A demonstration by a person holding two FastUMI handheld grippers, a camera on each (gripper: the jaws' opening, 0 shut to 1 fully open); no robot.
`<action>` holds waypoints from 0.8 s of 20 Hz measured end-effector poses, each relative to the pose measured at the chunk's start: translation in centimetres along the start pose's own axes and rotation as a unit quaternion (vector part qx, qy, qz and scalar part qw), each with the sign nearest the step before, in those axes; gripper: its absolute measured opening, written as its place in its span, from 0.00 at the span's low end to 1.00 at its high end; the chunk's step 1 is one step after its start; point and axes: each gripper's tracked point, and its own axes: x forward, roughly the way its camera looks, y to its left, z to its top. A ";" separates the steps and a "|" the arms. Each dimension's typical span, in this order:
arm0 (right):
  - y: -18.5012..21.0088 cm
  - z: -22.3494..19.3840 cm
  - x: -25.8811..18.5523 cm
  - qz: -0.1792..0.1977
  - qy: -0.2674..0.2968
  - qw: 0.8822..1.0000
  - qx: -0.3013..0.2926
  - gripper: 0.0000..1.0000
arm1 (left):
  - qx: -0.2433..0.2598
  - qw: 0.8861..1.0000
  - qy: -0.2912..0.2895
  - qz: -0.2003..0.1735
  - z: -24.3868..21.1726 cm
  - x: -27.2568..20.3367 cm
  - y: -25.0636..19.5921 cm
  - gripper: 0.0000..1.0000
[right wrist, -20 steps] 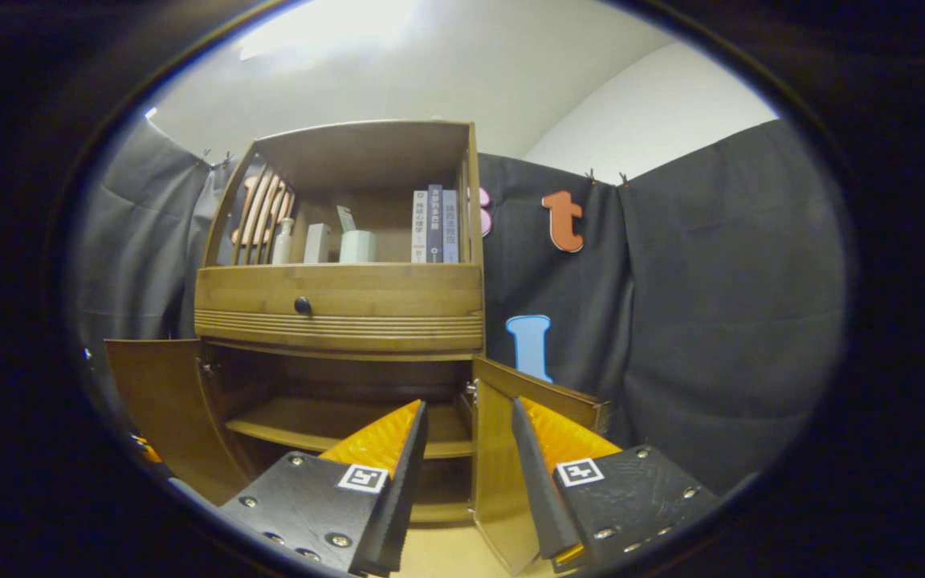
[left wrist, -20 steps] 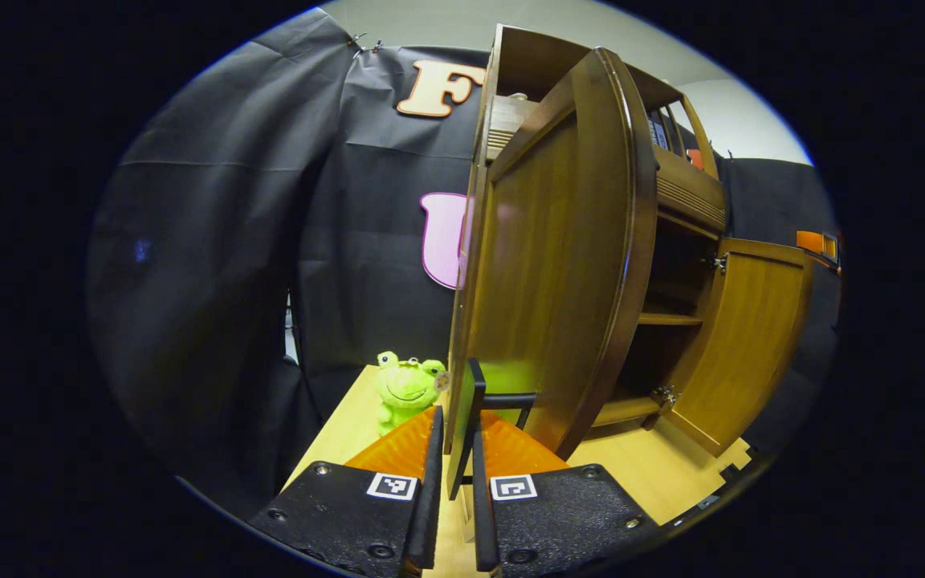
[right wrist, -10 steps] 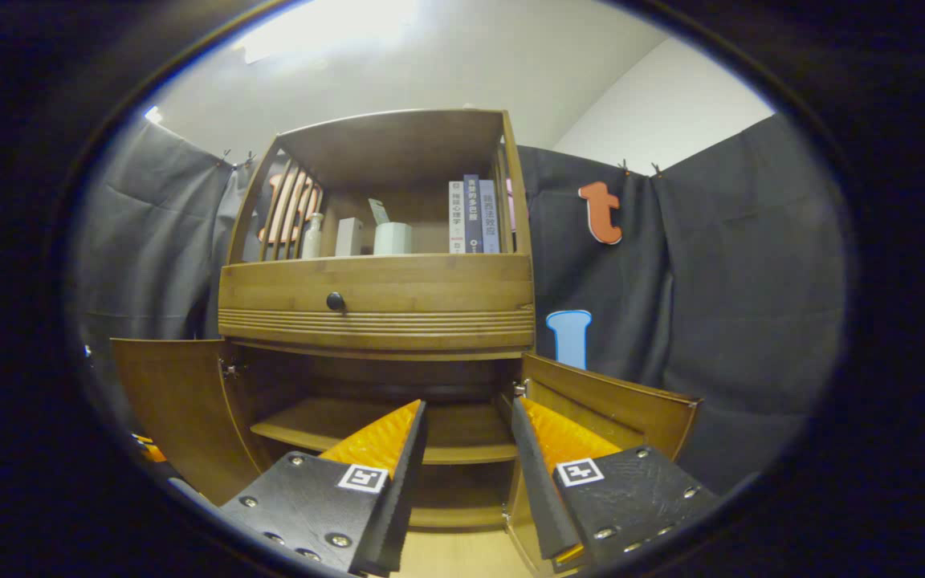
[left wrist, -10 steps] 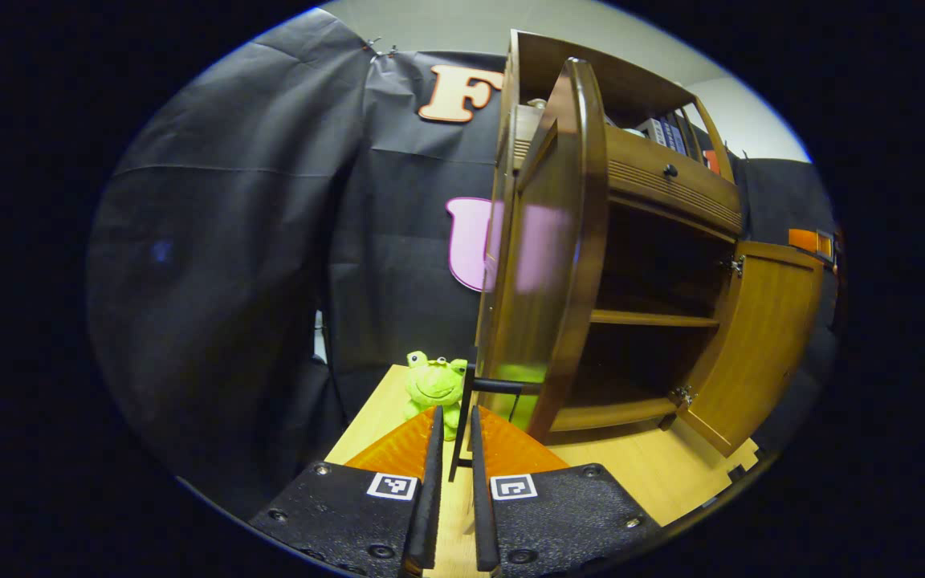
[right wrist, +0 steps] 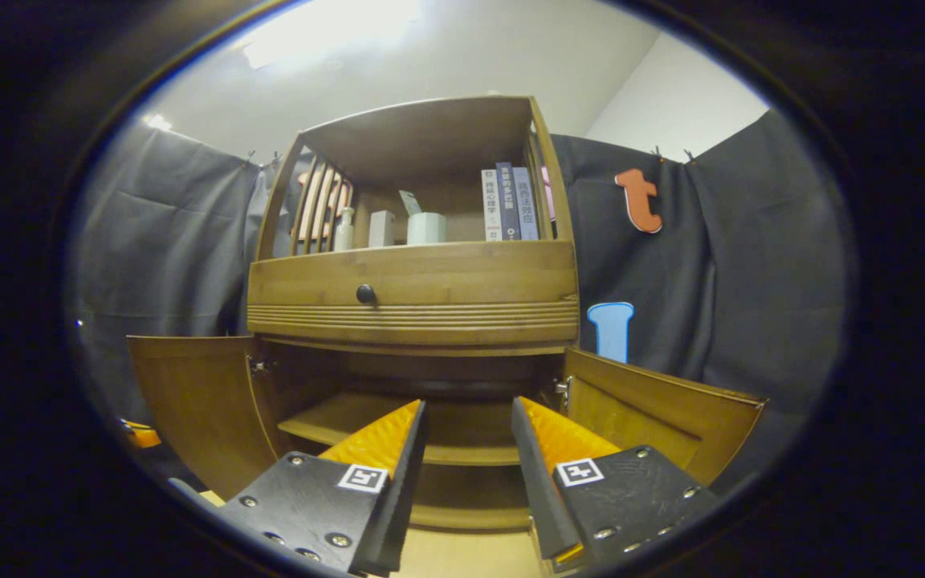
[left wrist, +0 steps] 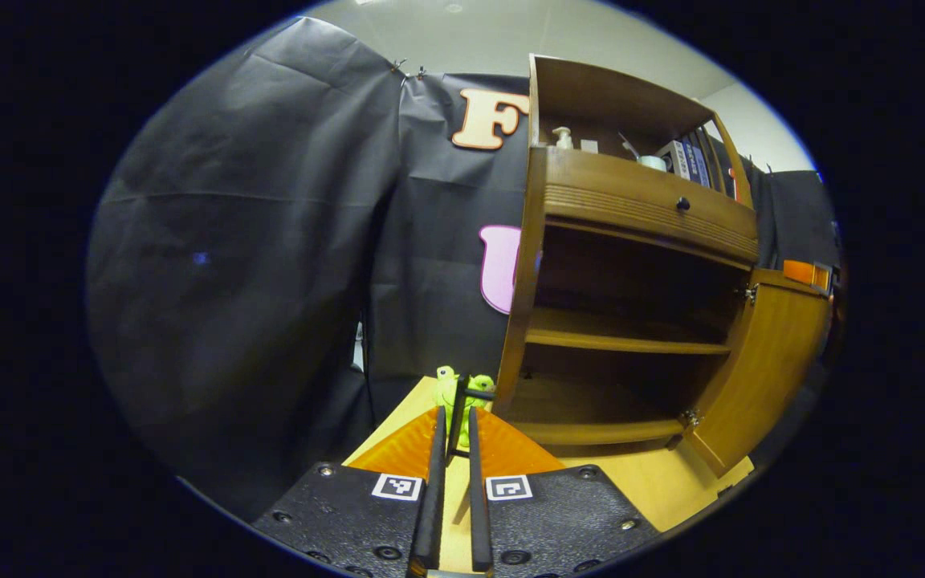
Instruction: Open the right door of the double-door shoe cabinet with the right hand, and open the left door with the left hand.
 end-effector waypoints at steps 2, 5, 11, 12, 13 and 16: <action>0.1 -0.1 0.0 0.009 0.003 1.000 0.000 0.62 | 0.006 1.000 -0.021 -0.003 2.7 -0.8 -1.8 0.15; -0.1 0.0 -0.5 0.015 0.003 1.000 -0.003 0.62 | 0.023 0.999 -0.038 -0.017 6.3 -1.3 -5.3 0.15; -0.6 0.2 -2.5 0.014 0.001 1.000 0.000 0.62 | 0.048 0.993 -0.077 -0.080 12.6 -0.3 -15.0 0.15; -0.5 0.3 -2.8 0.013 0.000 1.000 0.000 0.62 | 0.048 0.991 -0.083 -0.092 13.3 -0.1 -16.8 0.15; -0.4 0.5 -3.2 0.012 -0.002 1.000 0.001 0.62 | 0.044 0.990 -0.086 -0.103 13.8 0.3 -18.4 0.15; 0.1 1.3 -4.3 0.010 -0.009 1.000 0.007 0.62 | 0.029 0.986 -0.097 -0.136 15.0 0.8 -22.9 0.15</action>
